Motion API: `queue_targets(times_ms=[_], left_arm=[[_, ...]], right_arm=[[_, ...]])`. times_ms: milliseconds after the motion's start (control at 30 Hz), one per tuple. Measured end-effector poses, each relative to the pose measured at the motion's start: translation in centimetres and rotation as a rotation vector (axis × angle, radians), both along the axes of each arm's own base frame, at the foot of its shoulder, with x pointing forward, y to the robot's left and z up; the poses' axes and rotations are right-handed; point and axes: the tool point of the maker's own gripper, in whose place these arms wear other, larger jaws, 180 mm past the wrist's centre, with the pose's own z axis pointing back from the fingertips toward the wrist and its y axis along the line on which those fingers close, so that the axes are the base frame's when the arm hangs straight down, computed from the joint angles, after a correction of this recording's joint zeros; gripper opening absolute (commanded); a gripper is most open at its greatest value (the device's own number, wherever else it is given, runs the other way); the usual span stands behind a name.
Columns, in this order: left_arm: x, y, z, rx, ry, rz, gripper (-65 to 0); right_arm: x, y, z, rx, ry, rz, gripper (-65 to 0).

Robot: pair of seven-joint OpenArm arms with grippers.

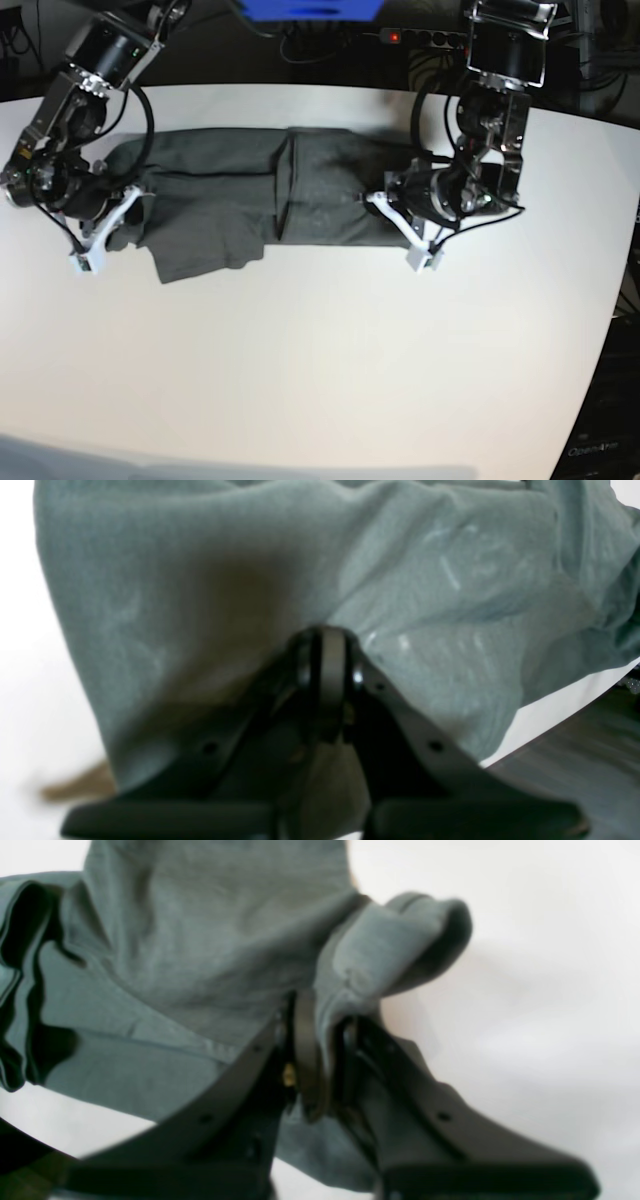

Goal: Fold the T-shirt properly
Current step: 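Move the right gripper over the gray shirt's end and grasp it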

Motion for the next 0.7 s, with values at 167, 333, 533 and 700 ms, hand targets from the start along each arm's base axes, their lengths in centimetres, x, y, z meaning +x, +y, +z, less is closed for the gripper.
queue_targets(times_ms=[167,333,533,700], left_arm=[[0.0,0.0,0.0,-0.001,-0.001,-0.001,-62.6],[0.0,0.0,0.0,0.0,-0.001,0.0,-62.6],[0.1,0.0,0.0,0.002,-0.002,0.0,-62.6],[0.0,0.0,0.0,0.002,-0.001,-0.002,-62.6]], right_arm=[[0.4,2.4,0.2,0.017,-0.016,0.052,-64.3],[-0.3,3.5,-0.5,0.019,0.01,0.092,-64.3],[-0.6,6.6,-1.0,0.06,0.022,0.149,-64.3],[-0.7,8.4,-1.2,0.075,0.031,0.189,-64.3]])
